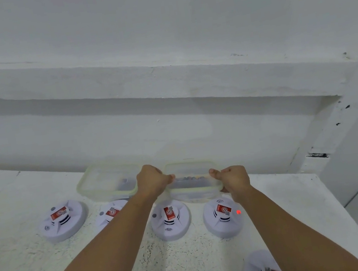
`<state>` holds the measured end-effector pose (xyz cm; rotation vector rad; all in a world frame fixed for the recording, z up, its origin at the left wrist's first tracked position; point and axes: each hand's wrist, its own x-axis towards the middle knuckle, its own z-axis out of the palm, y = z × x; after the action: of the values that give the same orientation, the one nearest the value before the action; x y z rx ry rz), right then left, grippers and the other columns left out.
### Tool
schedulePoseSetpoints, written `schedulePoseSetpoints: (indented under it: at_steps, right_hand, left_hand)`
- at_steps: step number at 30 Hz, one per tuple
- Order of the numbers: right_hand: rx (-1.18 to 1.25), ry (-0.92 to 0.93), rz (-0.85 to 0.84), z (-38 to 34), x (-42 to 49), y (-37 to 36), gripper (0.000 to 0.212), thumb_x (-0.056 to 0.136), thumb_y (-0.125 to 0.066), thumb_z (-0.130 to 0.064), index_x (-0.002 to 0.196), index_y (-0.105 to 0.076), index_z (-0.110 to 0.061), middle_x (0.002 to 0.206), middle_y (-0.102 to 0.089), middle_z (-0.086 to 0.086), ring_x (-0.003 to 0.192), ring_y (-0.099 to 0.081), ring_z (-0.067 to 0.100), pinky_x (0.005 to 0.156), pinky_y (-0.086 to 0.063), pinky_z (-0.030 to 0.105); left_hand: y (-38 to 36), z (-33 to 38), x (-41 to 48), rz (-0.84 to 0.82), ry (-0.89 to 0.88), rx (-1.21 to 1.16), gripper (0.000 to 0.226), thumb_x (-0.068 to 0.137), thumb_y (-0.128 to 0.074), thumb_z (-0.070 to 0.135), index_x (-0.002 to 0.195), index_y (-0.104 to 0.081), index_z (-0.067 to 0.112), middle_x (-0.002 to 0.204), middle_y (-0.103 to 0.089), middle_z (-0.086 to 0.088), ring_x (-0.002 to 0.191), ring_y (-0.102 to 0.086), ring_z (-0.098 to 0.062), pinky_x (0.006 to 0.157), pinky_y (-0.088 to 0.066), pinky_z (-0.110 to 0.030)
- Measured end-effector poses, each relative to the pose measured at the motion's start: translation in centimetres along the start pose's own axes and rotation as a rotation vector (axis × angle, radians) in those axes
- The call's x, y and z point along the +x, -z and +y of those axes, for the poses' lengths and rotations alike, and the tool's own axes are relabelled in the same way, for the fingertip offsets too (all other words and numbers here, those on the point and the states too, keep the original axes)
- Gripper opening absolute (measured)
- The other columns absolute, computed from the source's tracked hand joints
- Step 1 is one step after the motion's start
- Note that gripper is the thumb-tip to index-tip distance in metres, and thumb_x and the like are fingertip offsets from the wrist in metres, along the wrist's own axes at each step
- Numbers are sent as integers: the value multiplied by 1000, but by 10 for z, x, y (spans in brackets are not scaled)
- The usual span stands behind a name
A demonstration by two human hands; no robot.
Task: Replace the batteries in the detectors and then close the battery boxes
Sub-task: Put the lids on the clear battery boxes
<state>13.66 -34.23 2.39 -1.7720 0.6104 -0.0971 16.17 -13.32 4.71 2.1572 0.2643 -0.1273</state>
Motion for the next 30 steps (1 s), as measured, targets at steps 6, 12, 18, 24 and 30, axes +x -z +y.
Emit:
schedulePoseSetpoints:
  at_steps: [6,12,18,24,30]
  right_hand:
    - [60,-67,-189,-8,3,5,30,81,-74,-17,103,-56,-7,89,-48,4,86,-53,22,61,-50,30]
    - [84,-68,-382,-9,14,10,49,86,-67,-11,128,-47,-28,122,-60,8,105,-61,28,93,-51,48]
    - [-1,-45,-443,-20,17,10,52,84,-61,-6,128,-48,-29,124,-54,5,102,-58,26,85,-49,42]
    - [-124,36,-417,-21,24,3,39,83,-63,-29,121,-52,-33,121,-56,2,107,-58,25,91,-49,45]
    - [-194,88,-406,-21,30,0,31,86,-65,-40,113,-55,-28,113,-55,6,102,-59,27,76,-49,35]
  left_hand:
    - [1,3,-9,-23,-183,229,27,83,-72,31,80,-56,9,77,-54,-6,69,-54,-19,63,-40,-26]
    - [13,7,-18,-286,-524,518,70,69,-80,48,130,-56,21,130,-51,3,122,-48,-16,98,-38,-29]
    - [10,9,-19,-232,-704,858,66,77,-67,53,132,-52,20,125,-55,0,109,-55,-20,88,-45,-31]
    - [6,8,-18,-212,-749,990,55,82,-58,52,124,-55,16,118,-58,-3,96,-59,-25,81,-49,-34]
    - [5,8,-15,-185,-731,925,57,77,-63,55,122,-60,20,117,-59,0,97,-60,-22,82,-48,-32]
